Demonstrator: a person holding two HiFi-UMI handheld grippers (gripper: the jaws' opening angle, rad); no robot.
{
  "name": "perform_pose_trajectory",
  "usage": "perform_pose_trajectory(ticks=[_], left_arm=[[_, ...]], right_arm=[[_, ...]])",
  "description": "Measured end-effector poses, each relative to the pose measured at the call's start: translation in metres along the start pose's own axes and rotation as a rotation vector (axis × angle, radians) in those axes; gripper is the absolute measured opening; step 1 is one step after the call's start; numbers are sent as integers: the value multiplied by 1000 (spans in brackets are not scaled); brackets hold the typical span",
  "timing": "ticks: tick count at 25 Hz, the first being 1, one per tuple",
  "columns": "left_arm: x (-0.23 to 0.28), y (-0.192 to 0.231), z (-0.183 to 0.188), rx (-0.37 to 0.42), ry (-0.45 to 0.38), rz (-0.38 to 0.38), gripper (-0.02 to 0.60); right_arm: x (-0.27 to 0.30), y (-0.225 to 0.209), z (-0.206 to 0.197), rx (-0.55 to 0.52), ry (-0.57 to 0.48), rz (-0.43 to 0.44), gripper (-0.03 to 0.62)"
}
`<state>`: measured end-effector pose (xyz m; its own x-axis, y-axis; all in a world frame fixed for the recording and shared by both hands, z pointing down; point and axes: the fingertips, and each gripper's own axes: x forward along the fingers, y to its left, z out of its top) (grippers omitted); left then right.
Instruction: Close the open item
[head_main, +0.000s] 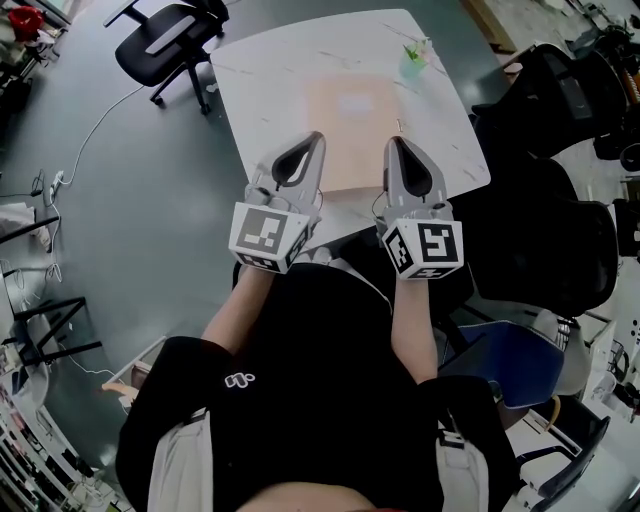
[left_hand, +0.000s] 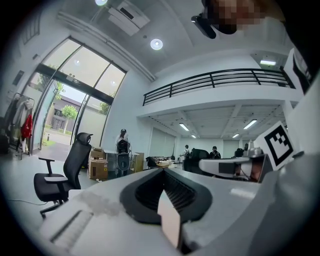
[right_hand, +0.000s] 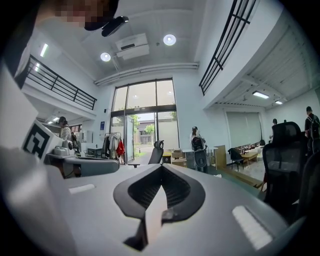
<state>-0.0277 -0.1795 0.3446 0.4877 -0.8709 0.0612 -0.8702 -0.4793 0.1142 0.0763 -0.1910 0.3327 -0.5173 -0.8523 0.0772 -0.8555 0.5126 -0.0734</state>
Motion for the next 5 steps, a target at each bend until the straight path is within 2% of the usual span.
perform_pose_trajectory(ticks=[5], left_arm=[[2, 0, -2, 1, 3, -5, -10]], right_arm=[[1, -3, -3, -1, 3, -4, -12]])
